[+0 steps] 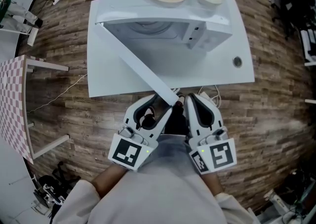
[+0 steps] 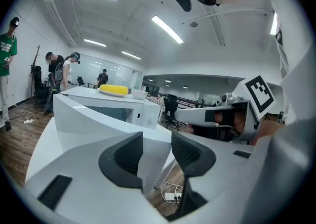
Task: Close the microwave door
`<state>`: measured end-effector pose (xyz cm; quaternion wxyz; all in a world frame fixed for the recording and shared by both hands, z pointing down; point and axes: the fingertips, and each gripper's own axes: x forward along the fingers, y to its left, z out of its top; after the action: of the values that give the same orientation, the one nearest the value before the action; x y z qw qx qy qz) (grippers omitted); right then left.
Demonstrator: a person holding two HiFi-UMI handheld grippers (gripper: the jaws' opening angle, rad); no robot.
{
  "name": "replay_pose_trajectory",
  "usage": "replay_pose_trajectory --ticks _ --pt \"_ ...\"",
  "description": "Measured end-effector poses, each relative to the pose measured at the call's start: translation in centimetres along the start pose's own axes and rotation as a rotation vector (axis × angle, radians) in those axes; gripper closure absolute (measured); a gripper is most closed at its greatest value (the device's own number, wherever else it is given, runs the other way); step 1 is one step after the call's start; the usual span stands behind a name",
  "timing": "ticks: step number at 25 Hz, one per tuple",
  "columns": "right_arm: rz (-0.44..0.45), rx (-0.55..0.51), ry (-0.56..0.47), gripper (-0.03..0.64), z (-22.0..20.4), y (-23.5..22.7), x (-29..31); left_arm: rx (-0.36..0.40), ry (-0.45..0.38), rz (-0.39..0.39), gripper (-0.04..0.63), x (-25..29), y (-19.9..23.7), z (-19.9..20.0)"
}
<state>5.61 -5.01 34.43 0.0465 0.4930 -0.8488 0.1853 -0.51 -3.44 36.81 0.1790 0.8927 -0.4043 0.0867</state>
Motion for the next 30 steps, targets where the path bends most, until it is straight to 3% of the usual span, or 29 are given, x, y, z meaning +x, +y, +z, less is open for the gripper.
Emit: replay_pose_trajectory --ticks 30 --pt "-0.014 -0.010 0.000 0.594 2.0 -6.1 1.4 -0.017 -0.016 0.001 0.411 7.4 0.9 2.3"
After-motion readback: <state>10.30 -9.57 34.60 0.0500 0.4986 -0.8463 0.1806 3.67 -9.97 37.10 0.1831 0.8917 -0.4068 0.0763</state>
